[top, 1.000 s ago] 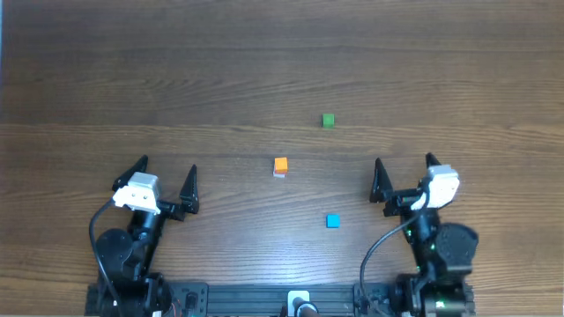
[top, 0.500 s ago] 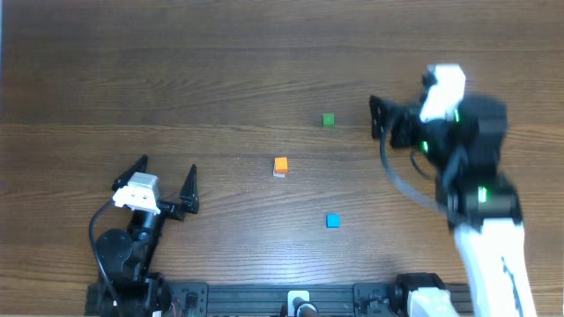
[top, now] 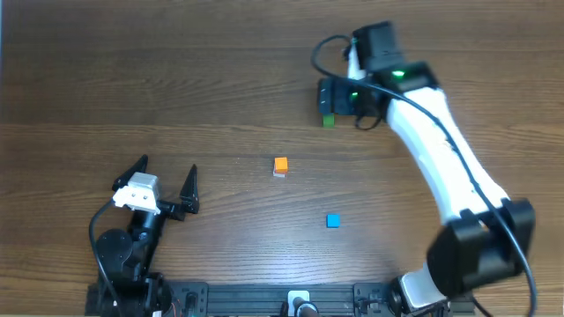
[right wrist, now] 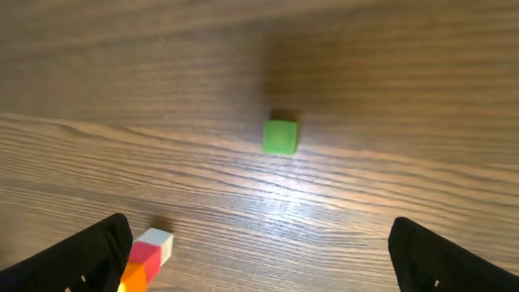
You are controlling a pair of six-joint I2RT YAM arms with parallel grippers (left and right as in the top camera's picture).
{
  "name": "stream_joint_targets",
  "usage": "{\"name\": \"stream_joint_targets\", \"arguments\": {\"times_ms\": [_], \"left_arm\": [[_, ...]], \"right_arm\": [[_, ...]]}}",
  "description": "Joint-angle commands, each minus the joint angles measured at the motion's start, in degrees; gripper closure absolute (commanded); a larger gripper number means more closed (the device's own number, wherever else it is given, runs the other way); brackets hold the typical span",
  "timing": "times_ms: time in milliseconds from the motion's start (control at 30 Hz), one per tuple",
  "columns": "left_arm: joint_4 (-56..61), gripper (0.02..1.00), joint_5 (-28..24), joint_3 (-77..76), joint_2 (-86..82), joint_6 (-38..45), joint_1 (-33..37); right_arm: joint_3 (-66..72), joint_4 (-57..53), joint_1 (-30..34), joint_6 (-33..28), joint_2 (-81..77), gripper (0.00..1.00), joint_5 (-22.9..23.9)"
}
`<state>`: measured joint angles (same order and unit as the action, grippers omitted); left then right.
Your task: Stack Cubes
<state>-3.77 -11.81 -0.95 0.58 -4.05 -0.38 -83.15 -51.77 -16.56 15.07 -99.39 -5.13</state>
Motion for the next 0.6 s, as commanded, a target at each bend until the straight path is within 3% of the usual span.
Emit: {"name": "stream_joint_targets", "arguments": {"times_ms": [33,267,600], "left_arm": [[0.17,0.018,-0.33,0.42,-0.42,0.83,0.28],[0.17,0.018,-0.33,0.42,-0.42,0.83,0.28],[0.17,0.018,-0.35,0.42,-0.42,0.81,0.28]], "right_arm": [[-1.62,1.05,-2.23,1.86,-5.11,0.012,3.96],[-3.41,1.36,-2.23,1.88,-11.32,0.007,8.63],[-6.47,1.97,-2.27,1.86,-19.56,0.007,9.7]]}}
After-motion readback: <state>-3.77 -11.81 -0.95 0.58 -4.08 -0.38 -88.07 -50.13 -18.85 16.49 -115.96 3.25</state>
